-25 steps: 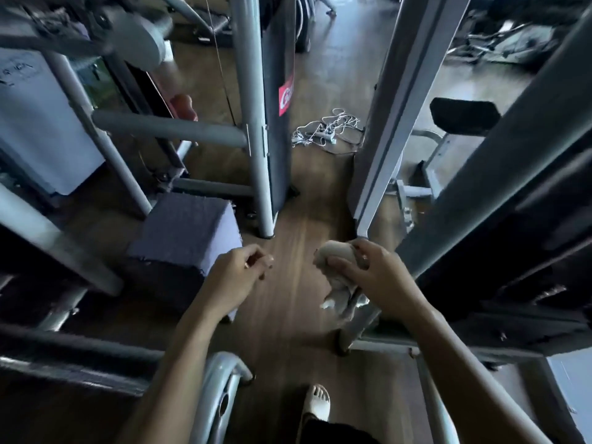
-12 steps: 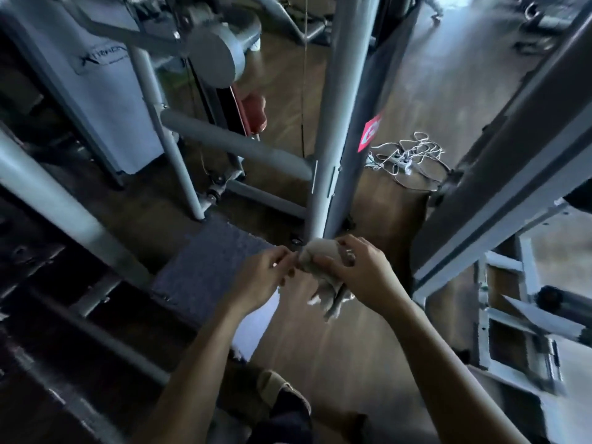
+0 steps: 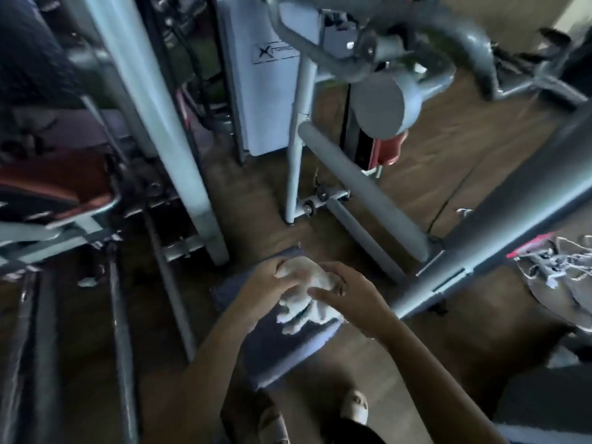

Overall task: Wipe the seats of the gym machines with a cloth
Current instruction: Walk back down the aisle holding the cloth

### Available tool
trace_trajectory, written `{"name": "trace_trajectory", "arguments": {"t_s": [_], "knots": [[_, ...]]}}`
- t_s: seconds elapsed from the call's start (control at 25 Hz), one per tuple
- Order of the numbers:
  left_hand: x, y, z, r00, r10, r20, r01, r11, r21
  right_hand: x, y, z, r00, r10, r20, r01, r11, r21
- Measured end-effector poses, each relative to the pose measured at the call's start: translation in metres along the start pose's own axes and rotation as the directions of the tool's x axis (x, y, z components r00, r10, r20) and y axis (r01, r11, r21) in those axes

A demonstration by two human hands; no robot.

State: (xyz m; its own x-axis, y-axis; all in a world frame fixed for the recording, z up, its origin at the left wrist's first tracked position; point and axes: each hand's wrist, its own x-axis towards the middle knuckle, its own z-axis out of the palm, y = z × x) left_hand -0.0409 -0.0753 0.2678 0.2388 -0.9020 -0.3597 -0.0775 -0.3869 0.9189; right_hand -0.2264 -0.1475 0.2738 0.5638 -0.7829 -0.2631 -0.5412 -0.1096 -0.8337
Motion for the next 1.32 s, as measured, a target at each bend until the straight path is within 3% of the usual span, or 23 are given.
{"name": "trace_trajectory", "arguments": {"t_s": [0.12, 0.2, 0.36, 0.48, 0.6, 0.72, 0.84, 0.96, 1.12, 1.2, 1.28, 1.32], "knots": [[0.009, -0.008, -0.012, 0.971, -0.122, -0.206, 0.088, 0.982, -0.166, 0.048, -0.002, 0.001, 0.983, 0.054, 0.176, -0.088, 0.977, 0.192], [0.007, -0.007, -0.013, 0.957, -0.149, -0.250, 0.084, 0.964, -0.253, 0.073, -0.004, -0.009, 0.951, 0.027, 0.308, -0.093, 0.975, 0.200], [0.000, 0.006, -0.009, 0.978, -0.022, -0.208, -0.081, 0.878, -0.472, 0.114, -0.016, -0.044, 0.740, 0.068, 0.669, -0.164, 0.983, 0.082], [0.003, 0.022, -0.007, 0.964, 0.045, -0.260, -0.170, 0.860, -0.482, 0.146, -0.028, -0.067, 0.632, 0.041, 0.774, 0.028, 0.997, -0.076], [0.001, 0.030, -0.009, 0.925, 0.022, -0.379, -0.192, 0.888, -0.418, 0.159, -0.042, -0.078, 0.641, -0.103, 0.761, 0.244, 0.967, -0.074], [-0.011, 0.026, -0.010, 0.891, -0.026, -0.453, -0.097, 0.965, -0.245, 0.159, -0.050, -0.077, 0.704, -0.293, 0.646, 0.364, 0.931, 0.026], [-0.025, 0.013, -0.013, 0.894, -0.033, -0.446, 0.005, 0.998, -0.063, 0.151, -0.051, -0.067, 0.654, -0.474, 0.589, 0.567, 0.823, 0.033], [-0.038, 0.007, -0.021, 0.894, -0.027, -0.447, -0.005, 0.997, -0.071, 0.142, -0.058, -0.065, 0.639, -0.523, 0.565, 0.605, 0.795, 0.052], [-0.057, 0.018, -0.025, 0.855, 0.085, -0.511, -0.202, 0.963, -0.178, 0.124, -0.082, -0.068, 0.682, -0.565, 0.464, 0.619, 0.784, 0.046], [-0.065, 0.024, -0.031, 0.870, 0.134, -0.475, -0.203, 0.974, -0.098, 0.114, -0.091, -0.066, 0.713, -0.592, 0.375, 0.624, 0.780, 0.045], [-0.069, 0.023, -0.038, 0.896, 0.140, -0.422, -0.134, 0.990, 0.045, 0.107, -0.089, -0.060, 0.738, -0.571, 0.359, 0.613, 0.790, -0.001], [-0.069, 0.020, -0.041, 0.895, 0.127, -0.427, -0.125, 0.992, 0.034, 0.106, -0.084, -0.057, 0.754, -0.540, 0.373, 0.590, 0.807, -0.025]]}}
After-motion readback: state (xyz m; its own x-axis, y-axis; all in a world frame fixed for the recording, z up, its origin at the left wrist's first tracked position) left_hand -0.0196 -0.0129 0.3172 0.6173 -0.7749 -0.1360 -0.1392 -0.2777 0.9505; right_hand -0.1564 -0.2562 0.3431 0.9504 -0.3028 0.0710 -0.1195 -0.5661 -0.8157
